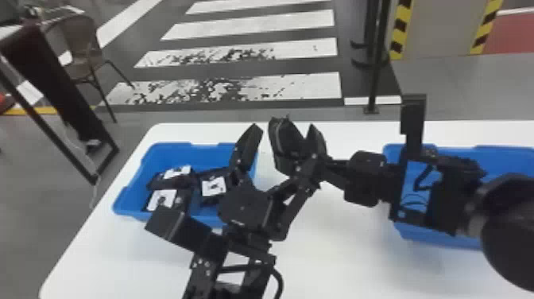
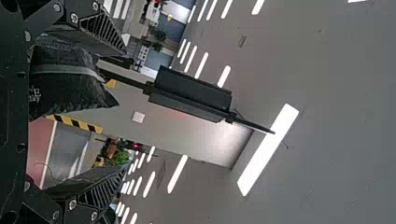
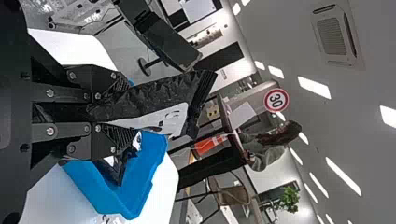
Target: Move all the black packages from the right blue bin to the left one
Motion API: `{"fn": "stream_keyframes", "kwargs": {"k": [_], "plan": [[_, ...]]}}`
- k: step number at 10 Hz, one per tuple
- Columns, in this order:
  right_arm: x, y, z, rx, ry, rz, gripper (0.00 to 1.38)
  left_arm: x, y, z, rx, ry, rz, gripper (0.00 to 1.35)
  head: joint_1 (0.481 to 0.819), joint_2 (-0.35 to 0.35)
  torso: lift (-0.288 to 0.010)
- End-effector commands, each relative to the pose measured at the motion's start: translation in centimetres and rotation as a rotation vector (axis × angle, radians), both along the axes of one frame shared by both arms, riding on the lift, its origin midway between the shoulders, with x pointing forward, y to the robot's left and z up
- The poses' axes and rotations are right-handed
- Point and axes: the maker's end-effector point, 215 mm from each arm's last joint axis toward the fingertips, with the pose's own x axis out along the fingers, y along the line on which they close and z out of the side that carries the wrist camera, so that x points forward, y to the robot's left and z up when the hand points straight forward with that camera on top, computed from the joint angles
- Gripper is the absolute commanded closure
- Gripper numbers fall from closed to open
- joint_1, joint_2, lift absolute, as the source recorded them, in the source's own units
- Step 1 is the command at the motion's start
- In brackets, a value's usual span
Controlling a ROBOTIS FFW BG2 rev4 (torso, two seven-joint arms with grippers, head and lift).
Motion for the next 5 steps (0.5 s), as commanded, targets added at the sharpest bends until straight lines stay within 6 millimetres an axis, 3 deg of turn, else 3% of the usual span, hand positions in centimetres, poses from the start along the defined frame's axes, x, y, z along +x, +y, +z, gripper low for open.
{"fn": "stream_keyframes", "kwargs": {"k": [1, 5], "plan": [[-0.7, 0.7, 0.3, -0.006, -0.018, 0.012, 1.17, 0.3, 0.3, -0.3, 0.061, 0.004, 0.021, 0.2, 0.689, 0.211, -0.178], [-2.0, 1.7, 0.5, -0.014, -0.032, 0.024, 1.17, 0.9, 2.4, -1.6, 0.156, 0.025, 0.095, 0.2, 0.695, 0.249, -0.178]]}}
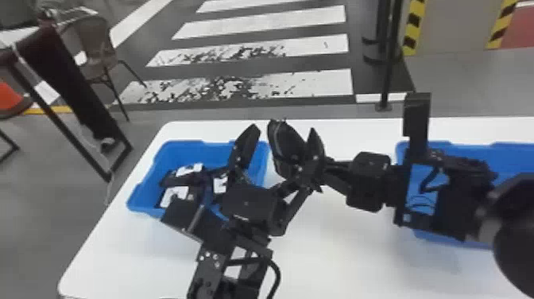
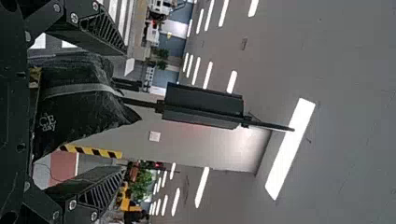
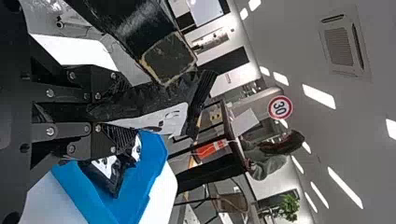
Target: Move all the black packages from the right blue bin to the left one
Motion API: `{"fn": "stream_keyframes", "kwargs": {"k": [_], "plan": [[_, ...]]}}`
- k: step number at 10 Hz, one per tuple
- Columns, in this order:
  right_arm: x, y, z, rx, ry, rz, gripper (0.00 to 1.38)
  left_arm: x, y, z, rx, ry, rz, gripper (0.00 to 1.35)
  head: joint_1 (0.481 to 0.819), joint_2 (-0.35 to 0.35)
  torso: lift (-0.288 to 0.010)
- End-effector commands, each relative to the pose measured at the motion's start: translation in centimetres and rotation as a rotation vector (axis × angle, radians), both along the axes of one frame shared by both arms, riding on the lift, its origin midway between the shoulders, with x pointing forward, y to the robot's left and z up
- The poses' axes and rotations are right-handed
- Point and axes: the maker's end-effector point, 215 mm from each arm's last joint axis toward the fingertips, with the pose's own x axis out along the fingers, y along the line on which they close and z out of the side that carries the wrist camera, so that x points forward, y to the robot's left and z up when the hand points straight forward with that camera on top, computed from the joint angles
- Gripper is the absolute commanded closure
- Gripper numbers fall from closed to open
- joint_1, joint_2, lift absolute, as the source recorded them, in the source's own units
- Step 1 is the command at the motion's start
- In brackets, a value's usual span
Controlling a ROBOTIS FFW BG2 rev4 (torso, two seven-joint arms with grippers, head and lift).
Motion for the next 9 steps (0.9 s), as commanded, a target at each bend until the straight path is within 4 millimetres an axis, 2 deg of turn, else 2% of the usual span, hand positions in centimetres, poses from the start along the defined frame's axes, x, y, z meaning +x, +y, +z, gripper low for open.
{"fn": "stream_keyframes", "kwargs": {"k": [1, 3, 7, 8, 9], "plan": [[-0.2, 0.1, 0.0, 0.003, 0.004, 0.003, 1.17, 0.0, 1.0, 0.1, 0.011, -0.009, 0.028, 0.2, 0.695, 0.258, -0.178], [-0.2, 0.2, 0.5, 0.012, -0.007, 0.004, 1.17, 0.1, 1.4, -0.3, 0.014, 0.007, 0.037, 0.2, 0.695, 0.276, -0.178], [-0.5, 0.5, 0.2, 0.008, 0.001, 0.013, 1.17, 0.2, 0.5, -0.6, -0.025, 0.038, 0.005, 0.2, 0.695, 0.276, -0.178], [-0.5, 0.5, 0.0, 0.007, 0.005, 0.013, 1.17, 0.3, 0.2, -1.1, -0.036, 0.061, -0.009, 0.26, 0.695, 0.275, -0.178], [-0.5, 0.5, 0.0, 0.009, 0.006, 0.012, 1.17, 0.4, 0.1, -1.3, -0.035, 0.076, -0.015, 0.72, 0.695, 0.271, -0.178]]}}
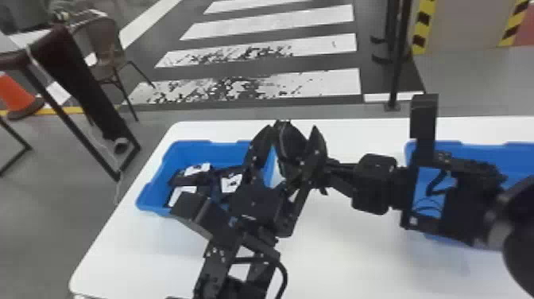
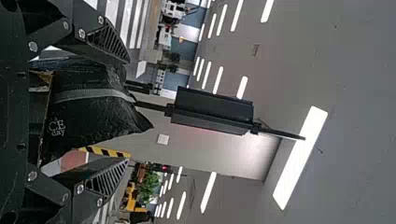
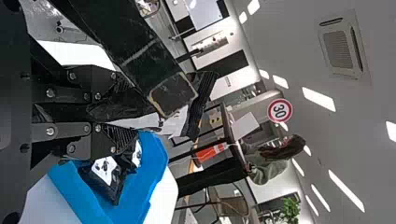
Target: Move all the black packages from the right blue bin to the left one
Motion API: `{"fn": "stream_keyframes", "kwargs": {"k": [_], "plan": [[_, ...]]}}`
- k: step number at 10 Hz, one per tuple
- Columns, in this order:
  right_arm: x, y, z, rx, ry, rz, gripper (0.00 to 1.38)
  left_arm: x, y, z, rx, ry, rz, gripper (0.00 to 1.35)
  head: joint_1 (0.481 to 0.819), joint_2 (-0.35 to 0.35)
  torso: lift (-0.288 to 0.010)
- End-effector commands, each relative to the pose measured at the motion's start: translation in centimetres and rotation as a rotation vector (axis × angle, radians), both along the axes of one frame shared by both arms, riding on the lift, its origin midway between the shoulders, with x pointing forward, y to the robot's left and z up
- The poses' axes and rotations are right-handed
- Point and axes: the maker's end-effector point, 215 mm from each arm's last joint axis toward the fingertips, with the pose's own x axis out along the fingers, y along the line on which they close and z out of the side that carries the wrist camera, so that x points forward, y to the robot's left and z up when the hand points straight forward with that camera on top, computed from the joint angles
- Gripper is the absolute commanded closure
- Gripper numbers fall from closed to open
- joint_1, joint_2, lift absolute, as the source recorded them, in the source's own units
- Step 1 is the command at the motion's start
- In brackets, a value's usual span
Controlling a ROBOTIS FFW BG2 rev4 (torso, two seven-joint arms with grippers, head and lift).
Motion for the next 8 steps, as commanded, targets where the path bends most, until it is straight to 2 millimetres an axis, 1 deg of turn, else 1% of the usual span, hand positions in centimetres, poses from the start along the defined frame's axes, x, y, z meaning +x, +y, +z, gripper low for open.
{"fn": "stream_keyframes", "kwargs": {"k": [1, 2, 3, 4, 7, 8], "plan": [[0.0, 0.0, -0.1, 0.0, 0.002, -0.001, 1.17, 0.1, -0.1, -0.6, 0.008, 0.041, -0.008, 1.14, 0.695, 0.268, -0.178], [0.1, 0.0, -0.1, 0.001, 0.005, -0.001, 1.17, 0.1, -0.5, -0.5, 0.035, 0.054, -0.018, 1.21, 0.695, 0.266, -0.178], [0.2, -0.1, -0.2, 0.008, 0.01, -0.004, 1.17, 0.0, -0.3, 0.5, 0.073, 0.022, -0.006, 1.21, 0.695, 0.264, -0.178], [0.3, -0.1, -0.1, 0.006, 0.007, -0.006, 1.17, -0.2, -0.1, 1.2, 0.075, -0.001, 0.001, 1.21, 0.695, 0.262, -0.178], [1.0, -0.5, -0.1, 0.029, 0.014, -0.023, 1.13, 0.2, 1.5, 1.6, 0.085, -0.016, 0.037, 1.21, 0.694, 0.269, -0.178], [1.0, -0.4, 0.2, 0.031, 0.004, -0.024, 1.14, 0.0, 1.2, 1.7, 0.082, -0.018, 0.031, 1.21, 0.689, 0.273, -0.178]]}}
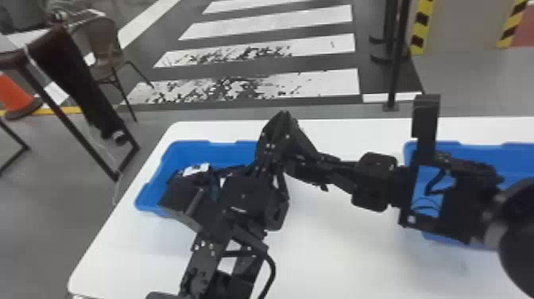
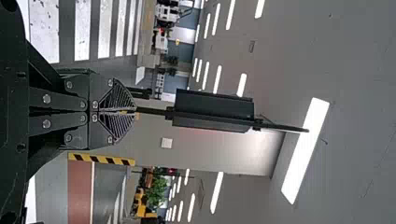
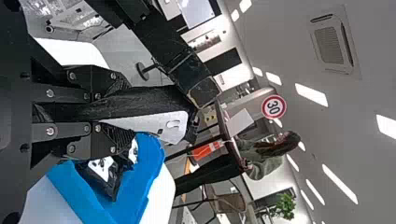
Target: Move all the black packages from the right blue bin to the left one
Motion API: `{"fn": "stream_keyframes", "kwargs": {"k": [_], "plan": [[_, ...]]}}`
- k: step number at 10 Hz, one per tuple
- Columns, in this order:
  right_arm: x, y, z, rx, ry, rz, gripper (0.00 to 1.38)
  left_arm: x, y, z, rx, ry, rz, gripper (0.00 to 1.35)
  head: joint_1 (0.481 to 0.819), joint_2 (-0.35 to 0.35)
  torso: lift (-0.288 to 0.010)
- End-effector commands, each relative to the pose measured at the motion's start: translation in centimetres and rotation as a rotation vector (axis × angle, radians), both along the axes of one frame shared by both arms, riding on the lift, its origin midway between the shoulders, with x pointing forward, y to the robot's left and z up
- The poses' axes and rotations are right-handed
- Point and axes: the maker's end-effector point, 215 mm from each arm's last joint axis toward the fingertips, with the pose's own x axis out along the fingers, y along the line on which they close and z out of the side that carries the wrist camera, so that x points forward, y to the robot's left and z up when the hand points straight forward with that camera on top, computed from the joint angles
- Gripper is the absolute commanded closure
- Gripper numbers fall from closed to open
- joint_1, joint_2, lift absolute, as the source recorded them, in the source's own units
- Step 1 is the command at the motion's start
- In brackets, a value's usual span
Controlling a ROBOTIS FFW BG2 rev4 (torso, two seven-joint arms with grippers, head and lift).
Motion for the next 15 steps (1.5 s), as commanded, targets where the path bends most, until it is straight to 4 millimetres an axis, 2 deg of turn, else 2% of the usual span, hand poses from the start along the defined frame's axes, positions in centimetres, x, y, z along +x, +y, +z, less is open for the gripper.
{"fn": "stream_keyframes", "kwargs": {"k": [1, 3, 4, 5, 6, 7, 8, 9, 10, 12, 13, 15], "plan": [[0.1, 0.0, 0.2, 0.0, -0.007, -0.004, 1.14, -0.3, -0.9, -0.2, -0.012, 0.007, -0.021, 1.21, 0.685, 0.275, -0.178], [0.4, -0.1, 0.2, -0.005, -0.014, -0.012, 1.17, -0.4, -1.6, -0.2, -0.028, 0.014, -0.04, 1.21, 0.686, 0.262, -0.178], [0.5, -0.1, 0.3, -0.005, -0.019, -0.015, 1.18, -0.5, -2.0, -1.0, -0.06, 0.046, -0.058, 1.21, 0.686, 0.258, -0.178], [0.5, -0.1, 0.3, -0.004, -0.02, -0.018, 1.18, -0.5, -4.1, -2.7, -0.163, 0.141, -0.137, 1.2, 0.689, 0.254, -0.178], [0.5, -0.1, 0.3, -0.005, -0.021, -0.018, 1.18, -0.5, -4.1, -2.5, -0.186, 0.144, -0.142, 0.77, 0.695, 0.238, -0.178], [0.5, -0.1, 0.4, -0.004, -0.021, -0.018, 1.18, -0.4, -3.6, -2.3, -0.184, 0.131, -0.129, 0.21, 0.695, 0.226, -0.178], [0.5, -0.1, 0.4, -0.002, -0.023, -0.019, 1.18, -0.4, -3.9, -2.4, -0.183, 0.139, -0.136, 0.05, 0.695, 0.227, -0.178], [0.6, -0.1, 0.4, -0.006, -0.024, -0.019, 1.18, -0.4, -4.0, -2.5, -0.176, 0.139, -0.138, 0.14, 0.695, 0.229, -0.178], [0.6, -0.1, 0.4, -0.008, -0.028, -0.02, 1.18, -0.3, -3.9, -2.3, -0.161, 0.13, -0.131, 0.17, 0.695, 0.227, -0.178], [0.6, -0.1, 0.6, -0.007, -0.041, -0.022, 1.18, -0.3, -2.1, -0.8, -0.134, 0.065, -0.077, 0.18, 0.695, 0.228, -0.178], [0.6, -0.1, 0.6, -0.007, -0.041, -0.022, 1.18, -0.4, -0.8, 0.8, -0.095, 0.0, -0.03, 0.18, 0.695, 0.238, -0.178], [0.4, 0.1, 0.8, -0.004, -0.044, -0.018, 1.18, -0.1, -0.7, 0.1, -0.069, 0.031, -0.015, 0.18, 0.677, 0.263, -0.178]]}}
